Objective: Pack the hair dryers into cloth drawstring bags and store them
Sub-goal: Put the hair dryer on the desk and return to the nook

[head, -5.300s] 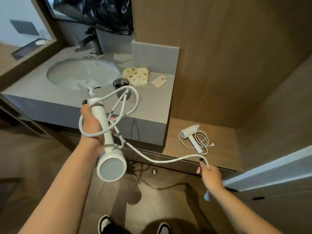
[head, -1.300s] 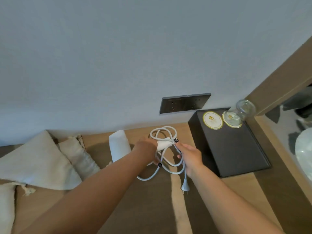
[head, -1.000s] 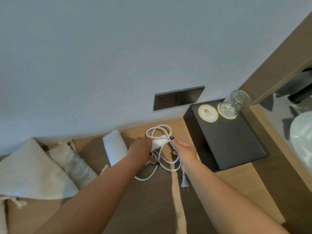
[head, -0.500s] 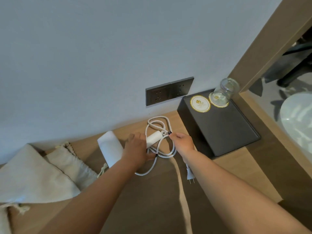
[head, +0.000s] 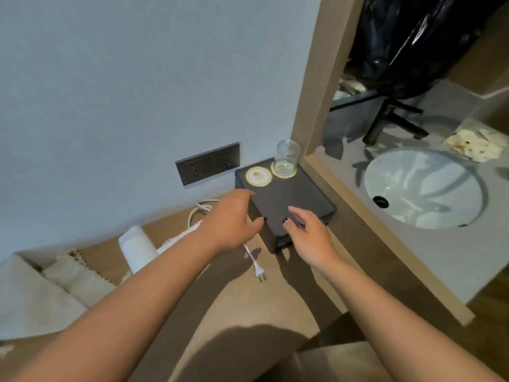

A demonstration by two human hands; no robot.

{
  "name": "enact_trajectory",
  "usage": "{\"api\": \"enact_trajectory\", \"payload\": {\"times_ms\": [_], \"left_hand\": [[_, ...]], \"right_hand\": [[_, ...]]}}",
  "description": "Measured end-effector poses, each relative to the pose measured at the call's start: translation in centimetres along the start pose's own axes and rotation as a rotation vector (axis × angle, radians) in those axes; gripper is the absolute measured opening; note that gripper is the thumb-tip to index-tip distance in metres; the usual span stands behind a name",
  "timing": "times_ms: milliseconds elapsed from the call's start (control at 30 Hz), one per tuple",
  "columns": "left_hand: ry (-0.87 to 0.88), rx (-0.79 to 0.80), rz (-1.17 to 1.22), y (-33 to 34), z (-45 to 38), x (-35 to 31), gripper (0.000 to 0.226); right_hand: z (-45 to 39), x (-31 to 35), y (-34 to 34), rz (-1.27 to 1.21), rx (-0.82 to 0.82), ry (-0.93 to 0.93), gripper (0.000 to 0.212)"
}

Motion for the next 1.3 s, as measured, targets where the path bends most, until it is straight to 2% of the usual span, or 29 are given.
{"api": "enact_trajectory", "payload": {"times_ms": [267, 433, 667, 867, 1100, 1300], "left_hand": [[0.249, 0.063, -0.014, 9.5, 0.8, -15.1, 0.055], [0.338, 0.169, -0.035, 17.8, 0.9, -24.3, 0.058], [0.474, 0.334, -0.087, 27.8, 0.2, -34.7, 0.056], [0.545, 0.512, -0.140, 34.1, -1.0, -40.4, 0.054], [0.602, 0.698, -0.197, 41.2, -4.9, -44.0, 0.070], [0.649, 0.811, -0.263, 47.1, -11.6, -47.3, 0.077]], "right_hand": [[9.3, -10.5, -13.5, 0.145, -0.162, -0.025, 0.050], [14.4, -19.5, -21.6, 0.265, -0.211, 0.017, 0.059], [20.3, -30.6, -30.6, 0.499, -0.109, 0.203, 0.077], [23.0, -37.8, -35.9, 0.593, -0.087, 0.381, 0.080], [21.6, -43.9, -39.8, 0.509, -0.082, 0.593, 0.079], [18.2, -47.7, -43.5, 0.432, -0.120, 0.680, 0.080]]}}
Point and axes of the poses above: each hand's wrist, its own z-axis away from the middle knuckle, its own y-axis out of the palm, x = y × z, the point moved 2 cm from there along -z, towards the middle knuckle, and after that the axes turned 11 degrees about z, right-handed, at the moved point
